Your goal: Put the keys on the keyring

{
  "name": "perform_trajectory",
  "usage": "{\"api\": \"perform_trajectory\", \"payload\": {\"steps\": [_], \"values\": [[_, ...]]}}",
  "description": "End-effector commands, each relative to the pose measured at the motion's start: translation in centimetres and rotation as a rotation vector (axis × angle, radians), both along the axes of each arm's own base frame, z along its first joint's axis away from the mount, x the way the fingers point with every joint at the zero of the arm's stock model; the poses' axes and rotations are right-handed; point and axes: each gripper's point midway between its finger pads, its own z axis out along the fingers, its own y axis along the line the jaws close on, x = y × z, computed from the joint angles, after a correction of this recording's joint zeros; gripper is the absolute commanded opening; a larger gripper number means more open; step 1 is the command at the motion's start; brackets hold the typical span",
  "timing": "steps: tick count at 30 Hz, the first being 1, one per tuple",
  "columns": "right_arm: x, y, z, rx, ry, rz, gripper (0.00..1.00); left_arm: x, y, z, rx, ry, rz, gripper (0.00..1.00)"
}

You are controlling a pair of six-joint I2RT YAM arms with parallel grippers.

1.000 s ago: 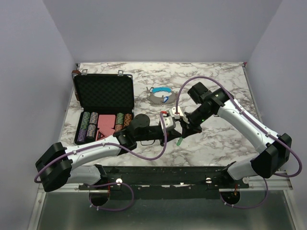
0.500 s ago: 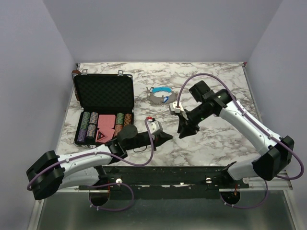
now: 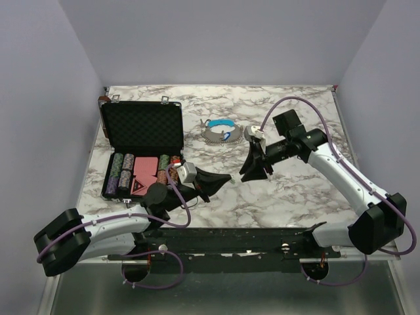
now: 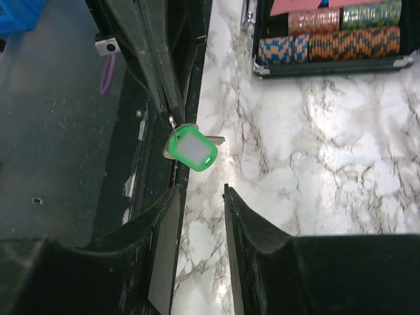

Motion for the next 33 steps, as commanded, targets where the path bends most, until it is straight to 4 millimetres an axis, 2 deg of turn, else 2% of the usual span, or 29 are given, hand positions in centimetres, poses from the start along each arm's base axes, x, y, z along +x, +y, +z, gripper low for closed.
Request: {"api": "perform_trajectory", "payload": {"steps": [1, 12, 22, 26, 30, 33], "values": [[0.0, 1.3, 2.4, 0.127, -0.01, 0.05, 0.41, 0.0, 0.7, 3.7, -0.166, -0.007, 0.009, 0.0], [0.0, 2.1, 4.0, 0.195, 0.024, 0.088, 0.39, 0.2, 0.0, 3.4, -0.17, 0.013, -0.01, 0.0], [-0.5, 2.7, 3.6, 0.191, 0.044, 0.108, 0.31, 0.6, -0.6, 3.5, -0.17, 0.022, -0.011, 0.0], [-0.6, 2.8, 3.3, 0.185, 0.053, 0.108, 0.24, 0.8, -0.7, 3.4, -0.165, 0.024, -0.005, 0.0], [-0.6, 2.8, 3.2, 0.175, 0.054, 0.102, 0.02, 0.9, -0.7, 3.2, -0.159, 0.028, 0.002, 0.0], [-0.1, 2.6, 3.2, 0.136, 0.047, 0.067, 0.0, 1.2, -0.6, 2.7, -0.138, 0.04, 0.019, 0.0]]}}
